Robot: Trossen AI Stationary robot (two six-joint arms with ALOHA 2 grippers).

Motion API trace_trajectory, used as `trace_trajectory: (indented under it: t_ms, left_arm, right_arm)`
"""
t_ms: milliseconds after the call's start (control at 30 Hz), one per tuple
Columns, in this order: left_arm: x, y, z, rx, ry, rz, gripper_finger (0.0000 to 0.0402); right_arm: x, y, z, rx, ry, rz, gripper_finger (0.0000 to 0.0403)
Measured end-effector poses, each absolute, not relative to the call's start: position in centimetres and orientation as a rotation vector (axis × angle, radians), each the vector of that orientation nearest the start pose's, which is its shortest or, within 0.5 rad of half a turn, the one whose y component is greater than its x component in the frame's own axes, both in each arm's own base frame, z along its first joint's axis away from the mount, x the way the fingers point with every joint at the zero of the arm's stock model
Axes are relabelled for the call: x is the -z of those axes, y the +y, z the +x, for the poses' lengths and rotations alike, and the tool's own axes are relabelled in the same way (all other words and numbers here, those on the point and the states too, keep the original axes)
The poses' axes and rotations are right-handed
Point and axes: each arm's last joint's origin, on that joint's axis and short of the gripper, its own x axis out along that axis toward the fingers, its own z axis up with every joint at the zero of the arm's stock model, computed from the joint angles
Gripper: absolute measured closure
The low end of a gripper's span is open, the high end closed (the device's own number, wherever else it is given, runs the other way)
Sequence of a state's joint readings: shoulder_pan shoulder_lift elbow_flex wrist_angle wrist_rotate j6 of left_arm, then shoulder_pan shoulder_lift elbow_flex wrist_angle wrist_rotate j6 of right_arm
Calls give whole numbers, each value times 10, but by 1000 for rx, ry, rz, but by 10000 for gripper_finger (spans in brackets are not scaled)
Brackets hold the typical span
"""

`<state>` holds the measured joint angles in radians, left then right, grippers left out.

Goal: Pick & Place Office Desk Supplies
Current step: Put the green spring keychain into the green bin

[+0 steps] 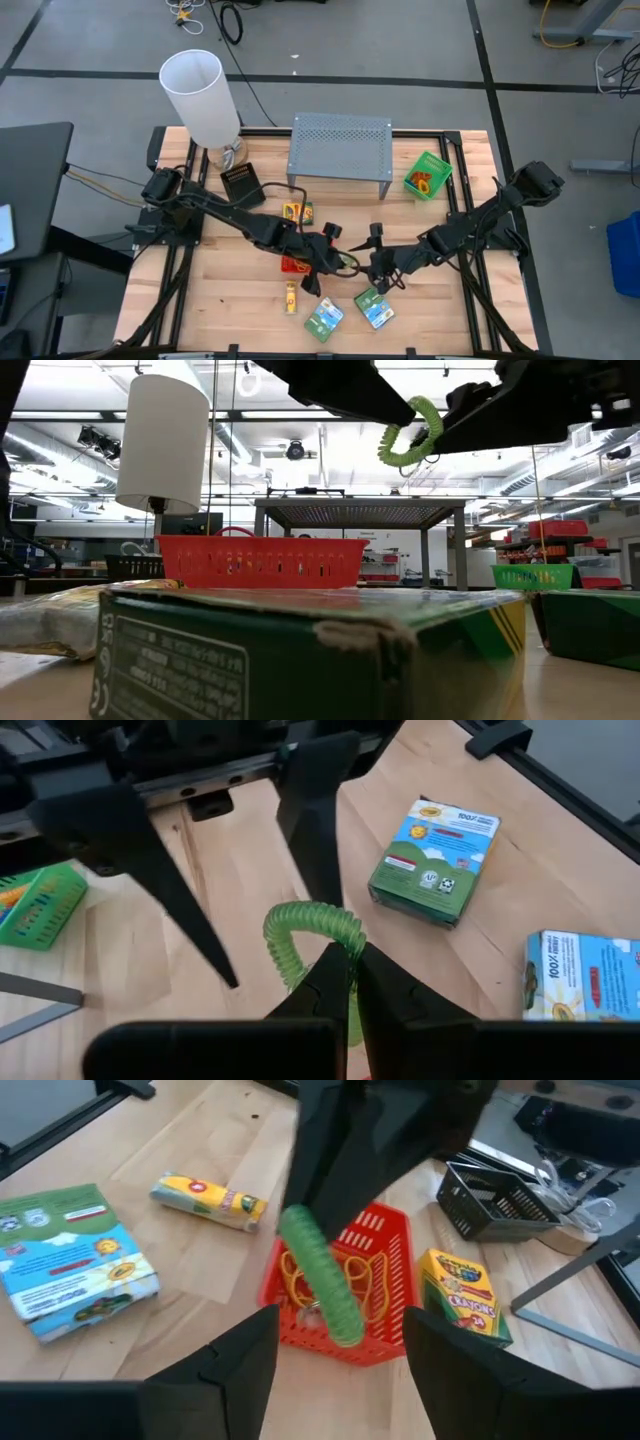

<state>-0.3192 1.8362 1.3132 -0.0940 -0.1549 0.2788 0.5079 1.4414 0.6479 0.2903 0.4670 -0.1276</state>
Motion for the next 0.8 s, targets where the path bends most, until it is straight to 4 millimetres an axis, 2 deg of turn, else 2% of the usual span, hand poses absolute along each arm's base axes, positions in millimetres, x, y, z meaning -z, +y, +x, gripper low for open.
trace_trajectory:
  t_ms: [167,300,400,533,700,800]
  left_arm:
    - [-231,-122,391,241,580,426,393]
    - [-230,-119,392,236,584,428,393]
    - [-230,-118,392,234,592,430,393]
    - [-230,-117,392,234,592,427,393]
    - [-230,-118,392,279,588,396,388]
    - [-230,-120,391,323,589,358,357]
  right_arm:
    - [-189,122,256,-53,433,-347,198]
    - [-189,119,257,-42,435,-344,235]
    - [-189,119,257,-41,435,-345,286]
    - [-189,119,257,-43,436,-349,378]
    - [-189,120,257,-42,436,-331,392]
    - [-189,121,256,-48,435,-329,392]
